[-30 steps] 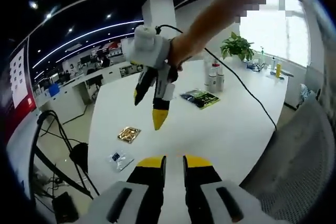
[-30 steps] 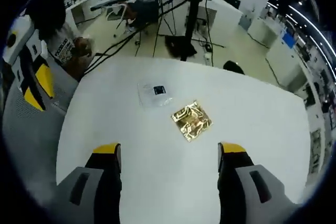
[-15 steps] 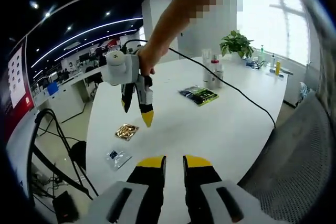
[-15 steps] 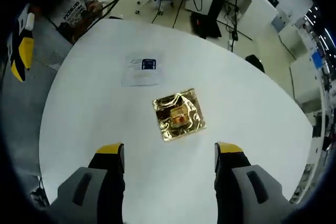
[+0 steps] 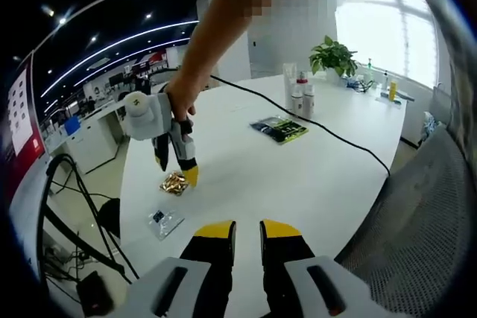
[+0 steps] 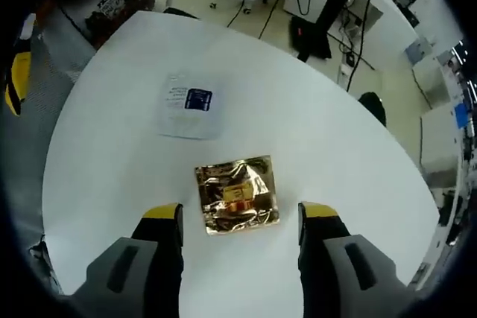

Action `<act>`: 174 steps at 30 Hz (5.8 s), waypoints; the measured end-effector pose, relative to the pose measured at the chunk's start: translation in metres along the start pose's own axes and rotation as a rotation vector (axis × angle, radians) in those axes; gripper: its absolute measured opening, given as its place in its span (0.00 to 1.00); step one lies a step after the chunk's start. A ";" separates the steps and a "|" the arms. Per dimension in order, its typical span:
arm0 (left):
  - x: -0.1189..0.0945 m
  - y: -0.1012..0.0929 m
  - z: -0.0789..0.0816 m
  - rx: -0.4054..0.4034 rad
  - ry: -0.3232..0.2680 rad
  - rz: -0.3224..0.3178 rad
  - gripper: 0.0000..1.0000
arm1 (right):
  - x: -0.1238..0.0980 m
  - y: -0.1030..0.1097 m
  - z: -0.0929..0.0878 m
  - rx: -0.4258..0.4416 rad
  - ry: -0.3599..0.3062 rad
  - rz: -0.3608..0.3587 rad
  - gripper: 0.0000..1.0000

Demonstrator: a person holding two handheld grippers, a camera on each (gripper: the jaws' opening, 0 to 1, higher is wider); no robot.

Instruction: Arrange the skincare products in the storage area until every visible bottle or jar stands upright without overlapping.

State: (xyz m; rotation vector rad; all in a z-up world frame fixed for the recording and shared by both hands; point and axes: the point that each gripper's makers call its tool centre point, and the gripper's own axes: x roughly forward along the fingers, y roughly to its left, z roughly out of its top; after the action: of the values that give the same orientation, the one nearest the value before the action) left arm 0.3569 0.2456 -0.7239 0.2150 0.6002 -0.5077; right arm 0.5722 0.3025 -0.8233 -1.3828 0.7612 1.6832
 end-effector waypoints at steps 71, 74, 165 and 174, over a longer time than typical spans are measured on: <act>0.003 -0.015 -0.001 0.032 0.013 -0.065 0.14 | -0.074 0.200 -0.018 0.666 -0.403 -0.241 0.34; 0.000 -0.016 0.004 0.013 -0.012 -0.075 0.14 | -0.082 0.216 -0.014 0.722 -0.454 -0.279 0.34; -0.001 -0.027 0.018 -0.169 -0.063 -0.167 0.18 | -0.114 0.249 0.020 0.859 -0.688 -0.581 0.34; -0.001 -0.028 0.019 -0.179 -0.069 -0.171 0.19 | -0.116 0.249 0.023 0.833 -0.688 -0.587 0.34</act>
State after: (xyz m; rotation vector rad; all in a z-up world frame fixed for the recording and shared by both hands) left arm 0.3511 0.2155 -0.7094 -0.0238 0.5957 -0.6200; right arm 0.3525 0.1761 -0.7155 -0.3344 0.4786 1.0459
